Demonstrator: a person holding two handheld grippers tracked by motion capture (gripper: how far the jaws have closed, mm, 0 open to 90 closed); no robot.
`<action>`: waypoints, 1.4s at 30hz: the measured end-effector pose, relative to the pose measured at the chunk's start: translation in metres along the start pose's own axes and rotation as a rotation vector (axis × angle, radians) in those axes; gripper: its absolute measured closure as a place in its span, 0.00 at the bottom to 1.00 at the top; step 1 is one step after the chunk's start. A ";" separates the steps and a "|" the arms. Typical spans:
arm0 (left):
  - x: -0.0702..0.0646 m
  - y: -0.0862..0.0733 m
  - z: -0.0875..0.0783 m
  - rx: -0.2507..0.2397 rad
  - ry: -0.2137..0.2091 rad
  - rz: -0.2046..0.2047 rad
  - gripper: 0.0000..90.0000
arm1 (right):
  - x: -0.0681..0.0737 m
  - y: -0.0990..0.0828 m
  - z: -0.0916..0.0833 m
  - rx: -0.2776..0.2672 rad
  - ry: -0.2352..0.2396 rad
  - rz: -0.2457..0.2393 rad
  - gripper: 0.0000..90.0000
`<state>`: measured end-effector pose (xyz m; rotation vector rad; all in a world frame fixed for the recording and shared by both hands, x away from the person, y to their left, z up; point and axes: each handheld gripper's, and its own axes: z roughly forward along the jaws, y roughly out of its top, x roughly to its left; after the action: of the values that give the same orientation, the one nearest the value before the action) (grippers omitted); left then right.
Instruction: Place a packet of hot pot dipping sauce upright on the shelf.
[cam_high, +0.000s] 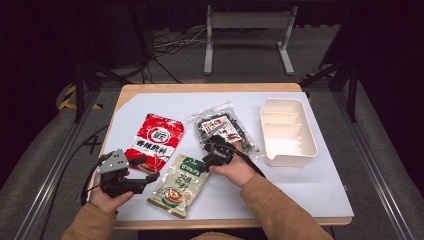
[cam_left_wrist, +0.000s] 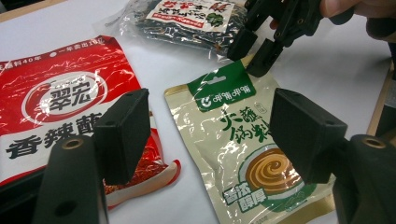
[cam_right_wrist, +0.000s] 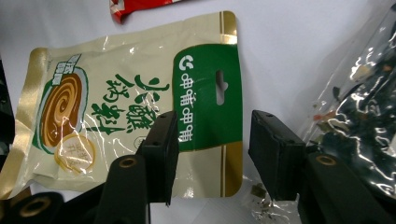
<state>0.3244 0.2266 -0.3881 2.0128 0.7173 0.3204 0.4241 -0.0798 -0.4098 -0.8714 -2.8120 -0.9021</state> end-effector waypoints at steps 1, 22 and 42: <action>0.000 0.000 0.000 -0.002 0.001 0.000 0.33 | 0.000 0.000 0.001 0.004 0.009 0.002 0.60; -0.001 0.000 0.001 0.004 0.003 0.007 0.33 | 0.018 0.004 -0.002 -0.006 0.170 -0.015 0.71; 0.000 0.000 0.001 0.003 0.003 0.002 0.33 | 0.021 0.006 0.026 0.128 0.107 -0.016 1.00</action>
<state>0.3251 0.2257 -0.3889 2.0166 0.7178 0.3239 0.4127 -0.0506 -0.4234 -0.7608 -2.7528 -0.7377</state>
